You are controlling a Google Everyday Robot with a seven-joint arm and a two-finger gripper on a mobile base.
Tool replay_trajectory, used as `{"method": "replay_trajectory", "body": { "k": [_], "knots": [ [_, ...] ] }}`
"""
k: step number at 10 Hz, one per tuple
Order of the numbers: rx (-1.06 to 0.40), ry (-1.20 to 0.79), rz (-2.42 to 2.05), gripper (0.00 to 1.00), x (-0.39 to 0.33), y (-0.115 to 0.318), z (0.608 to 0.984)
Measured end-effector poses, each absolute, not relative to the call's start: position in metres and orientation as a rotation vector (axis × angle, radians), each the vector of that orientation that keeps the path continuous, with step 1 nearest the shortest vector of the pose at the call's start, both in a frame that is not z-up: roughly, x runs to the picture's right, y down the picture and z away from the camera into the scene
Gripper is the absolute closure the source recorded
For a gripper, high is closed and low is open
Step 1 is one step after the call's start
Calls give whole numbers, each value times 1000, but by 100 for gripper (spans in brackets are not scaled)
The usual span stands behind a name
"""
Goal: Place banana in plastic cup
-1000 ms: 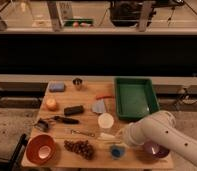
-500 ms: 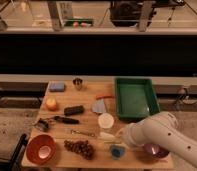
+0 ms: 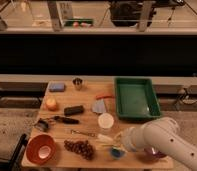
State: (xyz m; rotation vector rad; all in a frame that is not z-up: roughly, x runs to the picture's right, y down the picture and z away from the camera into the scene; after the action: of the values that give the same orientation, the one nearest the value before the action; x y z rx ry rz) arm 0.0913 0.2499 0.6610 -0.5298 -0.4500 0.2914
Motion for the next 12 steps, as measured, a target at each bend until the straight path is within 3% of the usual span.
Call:
{"method": "replay_trajectory", "body": {
  "k": [12],
  "knots": [
    [-555,-450,321,98,120,268,669]
  ]
}}
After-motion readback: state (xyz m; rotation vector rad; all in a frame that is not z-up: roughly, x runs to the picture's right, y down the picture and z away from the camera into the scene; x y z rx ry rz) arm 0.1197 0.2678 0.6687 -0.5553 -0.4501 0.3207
